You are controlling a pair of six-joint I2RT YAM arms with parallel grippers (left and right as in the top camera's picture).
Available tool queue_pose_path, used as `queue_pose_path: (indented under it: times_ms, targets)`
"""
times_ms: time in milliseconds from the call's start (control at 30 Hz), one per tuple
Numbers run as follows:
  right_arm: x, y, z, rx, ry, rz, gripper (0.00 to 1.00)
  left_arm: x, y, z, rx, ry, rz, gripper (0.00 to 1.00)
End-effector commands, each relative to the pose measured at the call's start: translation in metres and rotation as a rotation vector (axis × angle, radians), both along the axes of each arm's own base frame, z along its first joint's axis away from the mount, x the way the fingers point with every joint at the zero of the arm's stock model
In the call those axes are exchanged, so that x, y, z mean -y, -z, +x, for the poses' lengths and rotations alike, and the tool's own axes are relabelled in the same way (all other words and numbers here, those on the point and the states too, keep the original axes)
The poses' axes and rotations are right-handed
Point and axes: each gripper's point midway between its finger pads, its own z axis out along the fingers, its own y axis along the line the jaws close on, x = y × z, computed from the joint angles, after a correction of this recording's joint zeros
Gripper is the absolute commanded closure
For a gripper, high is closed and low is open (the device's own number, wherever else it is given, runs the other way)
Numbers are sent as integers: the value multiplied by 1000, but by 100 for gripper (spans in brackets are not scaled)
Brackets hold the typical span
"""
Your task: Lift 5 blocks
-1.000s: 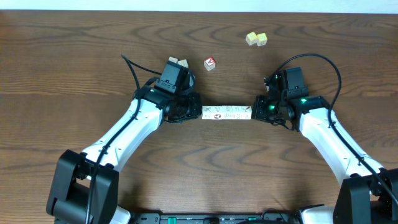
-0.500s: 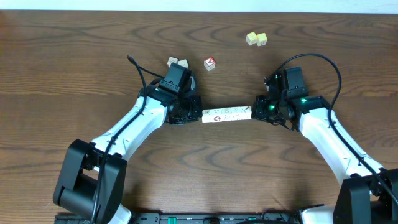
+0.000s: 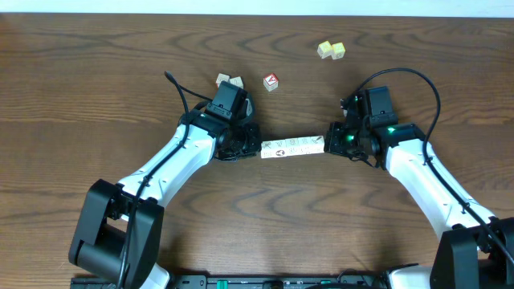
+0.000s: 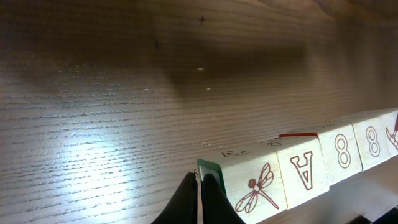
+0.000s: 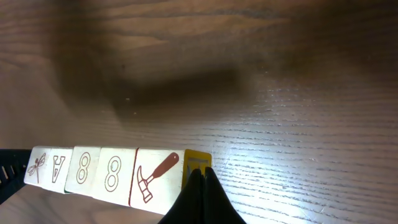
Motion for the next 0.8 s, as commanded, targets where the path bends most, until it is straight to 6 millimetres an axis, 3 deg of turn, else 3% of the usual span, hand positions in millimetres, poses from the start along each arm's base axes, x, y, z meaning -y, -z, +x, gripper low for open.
queue_pose_path:
  times_ms: [0,467,767]
  targets:
    - [-56,-9,-25,-72,-148,200,99,43,-15,-24,-43,114,-140,93]
    - [-56,4,-27,-107,-144,195,99,42,-11,-24,-43,107,-122,93]
    - [-55,8,-28,-110,-136,198,99,40,2,-26,-77,94,-101,93]
